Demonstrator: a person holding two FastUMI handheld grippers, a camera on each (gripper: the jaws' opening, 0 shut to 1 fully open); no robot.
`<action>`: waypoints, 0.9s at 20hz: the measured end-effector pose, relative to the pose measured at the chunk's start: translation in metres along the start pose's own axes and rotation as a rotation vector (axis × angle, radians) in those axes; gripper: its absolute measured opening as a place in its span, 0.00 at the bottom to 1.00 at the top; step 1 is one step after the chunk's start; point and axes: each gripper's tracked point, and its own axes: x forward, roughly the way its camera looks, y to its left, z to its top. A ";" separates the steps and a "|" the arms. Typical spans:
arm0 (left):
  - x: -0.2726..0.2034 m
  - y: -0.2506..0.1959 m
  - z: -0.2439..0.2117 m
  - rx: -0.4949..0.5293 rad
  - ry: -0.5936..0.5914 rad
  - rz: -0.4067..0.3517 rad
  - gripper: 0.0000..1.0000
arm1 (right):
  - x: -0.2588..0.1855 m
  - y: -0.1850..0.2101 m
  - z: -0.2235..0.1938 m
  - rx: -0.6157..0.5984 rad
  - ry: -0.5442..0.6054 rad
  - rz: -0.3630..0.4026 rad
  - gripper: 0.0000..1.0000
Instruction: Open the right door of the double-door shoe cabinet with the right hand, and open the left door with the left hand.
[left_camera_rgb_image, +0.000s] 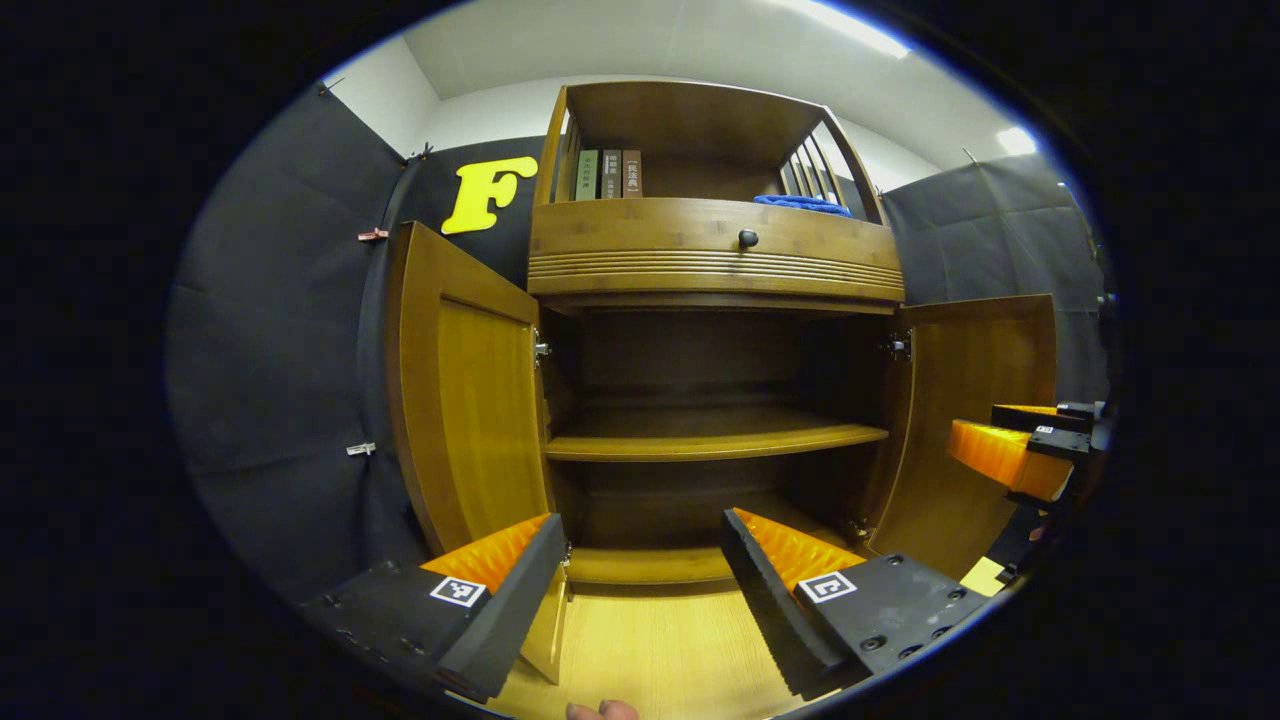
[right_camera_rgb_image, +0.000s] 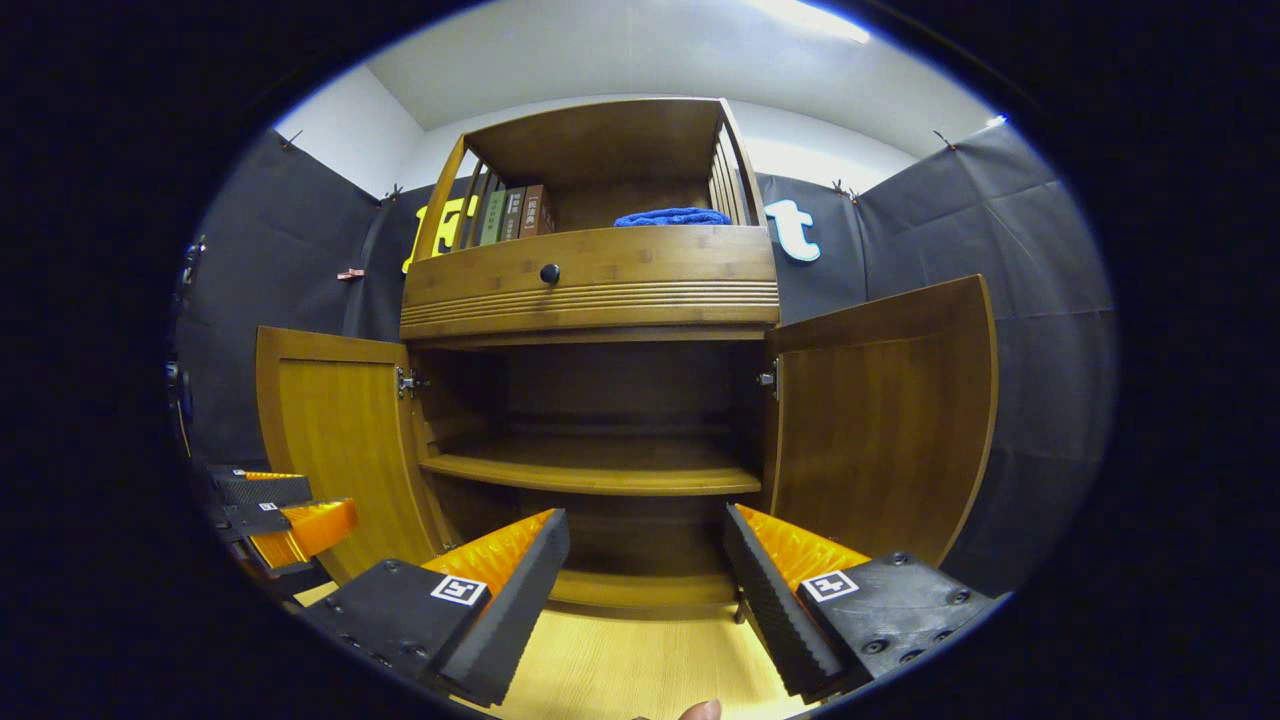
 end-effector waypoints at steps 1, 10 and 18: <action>0.000 -0.001 0.001 -0.007 -0.002 -0.006 0.98 | 0.000 -0.001 0.000 -0.007 0.001 -0.004 0.96; 0.005 -0.005 0.000 0.043 0.005 -0.005 0.99 | 0.005 -0.003 0.002 -0.006 -0.006 -0.007 0.98; 0.012 -0.003 -0.002 0.041 0.019 0.001 0.98 | 0.008 -0.002 -0.001 0.000 -0.005 -0.012 0.96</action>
